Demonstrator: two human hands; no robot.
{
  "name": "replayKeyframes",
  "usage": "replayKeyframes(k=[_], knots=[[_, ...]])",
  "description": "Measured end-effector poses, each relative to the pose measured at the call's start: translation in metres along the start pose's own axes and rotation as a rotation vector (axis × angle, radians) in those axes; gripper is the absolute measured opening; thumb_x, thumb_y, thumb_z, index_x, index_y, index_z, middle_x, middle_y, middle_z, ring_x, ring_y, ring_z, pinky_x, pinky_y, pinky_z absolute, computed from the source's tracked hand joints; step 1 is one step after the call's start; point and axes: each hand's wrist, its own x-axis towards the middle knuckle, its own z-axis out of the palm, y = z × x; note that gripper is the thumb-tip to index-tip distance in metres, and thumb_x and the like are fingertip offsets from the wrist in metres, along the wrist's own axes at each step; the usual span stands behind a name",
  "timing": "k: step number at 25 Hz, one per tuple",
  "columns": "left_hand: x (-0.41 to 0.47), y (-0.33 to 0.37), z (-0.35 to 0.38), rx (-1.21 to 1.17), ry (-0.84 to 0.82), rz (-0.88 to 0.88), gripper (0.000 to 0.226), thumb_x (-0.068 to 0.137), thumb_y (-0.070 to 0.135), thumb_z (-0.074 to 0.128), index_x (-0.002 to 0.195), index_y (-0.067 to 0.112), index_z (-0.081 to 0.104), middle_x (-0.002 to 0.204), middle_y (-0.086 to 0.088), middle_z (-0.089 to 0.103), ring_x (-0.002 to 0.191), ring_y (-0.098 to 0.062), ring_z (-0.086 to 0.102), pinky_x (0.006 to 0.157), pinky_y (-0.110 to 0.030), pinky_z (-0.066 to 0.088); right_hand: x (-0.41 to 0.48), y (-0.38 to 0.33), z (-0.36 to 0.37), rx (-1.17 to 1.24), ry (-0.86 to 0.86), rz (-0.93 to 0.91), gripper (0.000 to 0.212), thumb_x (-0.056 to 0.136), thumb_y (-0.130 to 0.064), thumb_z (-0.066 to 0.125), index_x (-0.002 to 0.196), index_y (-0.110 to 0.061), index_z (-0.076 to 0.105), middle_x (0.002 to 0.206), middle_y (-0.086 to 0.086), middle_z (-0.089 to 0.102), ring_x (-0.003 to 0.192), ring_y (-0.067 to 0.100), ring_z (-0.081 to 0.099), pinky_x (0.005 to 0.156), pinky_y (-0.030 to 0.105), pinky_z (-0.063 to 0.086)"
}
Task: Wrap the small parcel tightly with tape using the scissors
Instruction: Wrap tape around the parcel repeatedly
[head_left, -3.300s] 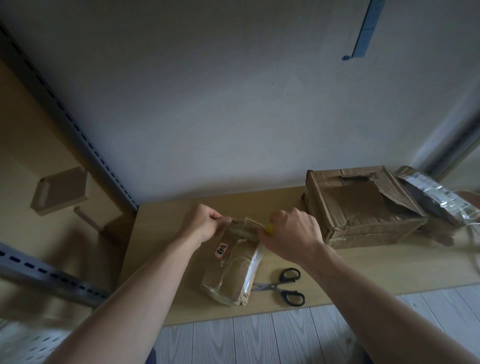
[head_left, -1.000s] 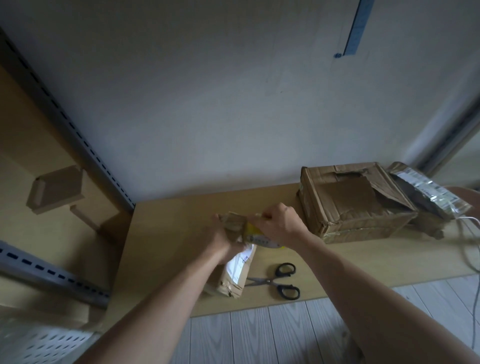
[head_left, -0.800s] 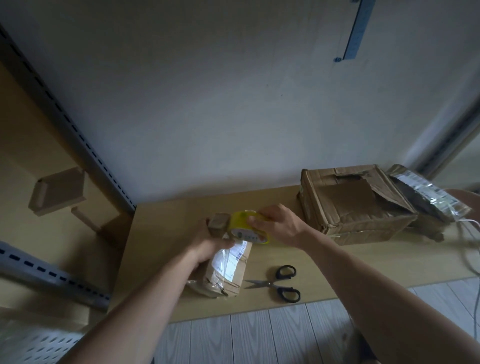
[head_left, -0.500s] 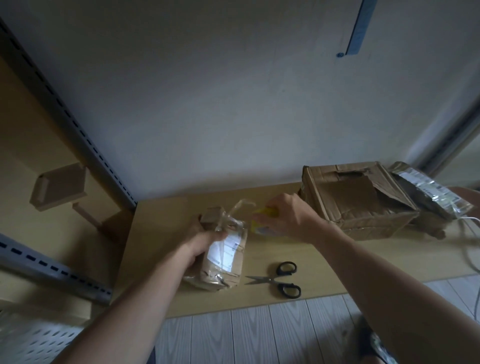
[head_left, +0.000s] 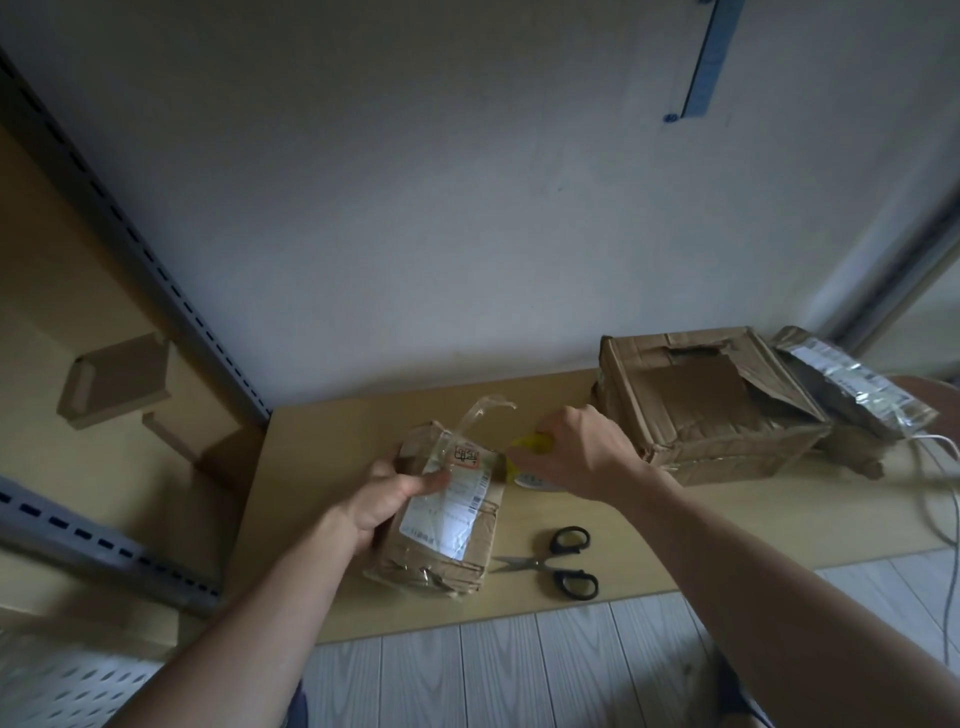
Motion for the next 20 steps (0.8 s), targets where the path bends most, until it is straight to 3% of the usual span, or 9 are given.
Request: replayKeyframes(k=[2, 4, 6, 9, 11, 17, 20], knots=[[-0.001, 0.000, -0.004, -0.008, 0.028, -0.011, 0.058, 0.056, 0.020, 0.091, 0.108, 0.010, 0.065, 0.108, -0.018, 0.075, 0.094, -0.030, 0.074, 0.075, -0.032, 0.057, 0.000, -0.001, -0.006, -0.104, -0.032, 0.029, 0.061, 0.076, -0.072, 0.059, 0.062, -0.013, 0.059, 0.058, -0.001, 0.059, 0.054, 0.021, 0.056, 0.047, 0.026, 0.041], [0.000, -0.002, -0.009, -0.010, 0.006, -0.001, 0.063, 0.054, 0.029, 0.089, 0.109, 0.008, 0.067, 0.107, -0.017, 0.075, 0.096, -0.032, 0.074, 0.073, -0.031, 0.058, -0.002, 0.001, -0.010, -0.094, -0.062, 0.034, 0.067, 0.077, -0.079, 0.057, 0.060, -0.014, 0.057, 0.058, -0.001, 0.058, 0.051, 0.018, 0.053, 0.049, 0.027, 0.042], [-0.004, -0.001, -0.013, -0.023, -0.044, 0.018, 0.065, 0.055, 0.035, 0.088, 0.110, 0.006, 0.070, 0.108, -0.017, 0.075, 0.097, -0.031, 0.074, 0.071, -0.028, 0.058, -0.003, 0.004, -0.010, -0.008, -0.065, 0.006, 0.062, 0.083, -0.069, 0.059, 0.056, -0.014, 0.051, 0.053, -0.003, 0.051, 0.049, 0.017, 0.046, 0.048, 0.027, 0.037], [-0.006, 0.002, -0.014, -0.038, -0.078, 0.066, 0.041, 0.077, 0.017, 0.082, 0.114, 0.004, 0.068, 0.110, -0.017, 0.075, 0.092, -0.023, 0.075, 0.066, -0.020, 0.057, -0.005, 0.008, -0.004, 0.083, -0.004, -0.033, 0.057, 0.083, -0.057, 0.065, 0.050, -0.016, 0.043, 0.049, -0.004, 0.044, 0.046, 0.017, 0.040, 0.047, 0.027, 0.033], [-0.008, 0.001, -0.014, -0.033, -0.095, 0.086, 0.039, 0.082, 0.011, 0.076, 0.119, 0.004, 0.065, 0.110, -0.016, 0.075, 0.092, -0.021, 0.075, 0.066, -0.018, 0.056, -0.006, 0.008, 0.001, 0.090, 0.009, -0.032, 0.058, 0.082, -0.056, 0.067, 0.049, -0.016, 0.040, 0.048, -0.004, 0.041, 0.044, 0.014, 0.035, 0.046, 0.025, 0.030], [-0.012, 0.000, -0.016, 0.001, -0.121, 0.130, 0.061, 0.067, 0.031, 0.081, 0.122, 0.011, 0.063, 0.110, -0.006, 0.076, 0.105, -0.022, 0.071, 0.073, -0.015, 0.055, -0.008, 0.009, 0.010, 0.100, 0.019, -0.008, 0.058, 0.081, -0.059, 0.066, 0.050, -0.015, 0.042, 0.050, -0.004, 0.041, 0.046, 0.015, 0.033, 0.045, 0.026, 0.029], [-0.016, 0.001, -0.016, -0.010, -0.147, 0.153, 0.090, 0.046, 0.055, 0.093, 0.121, 0.015, 0.065, 0.114, -0.005, 0.075, 0.108, -0.020, 0.071, 0.083, -0.022, 0.055, -0.009, 0.011, 0.016, 0.142, 0.027, -0.032, 0.062, 0.081, -0.064, 0.062, 0.054, -0.010, 0.048, 0.051, 0.000, 0.048, 0.047, 0.019, 0.039, 0.045, 0.030, 0.033]])
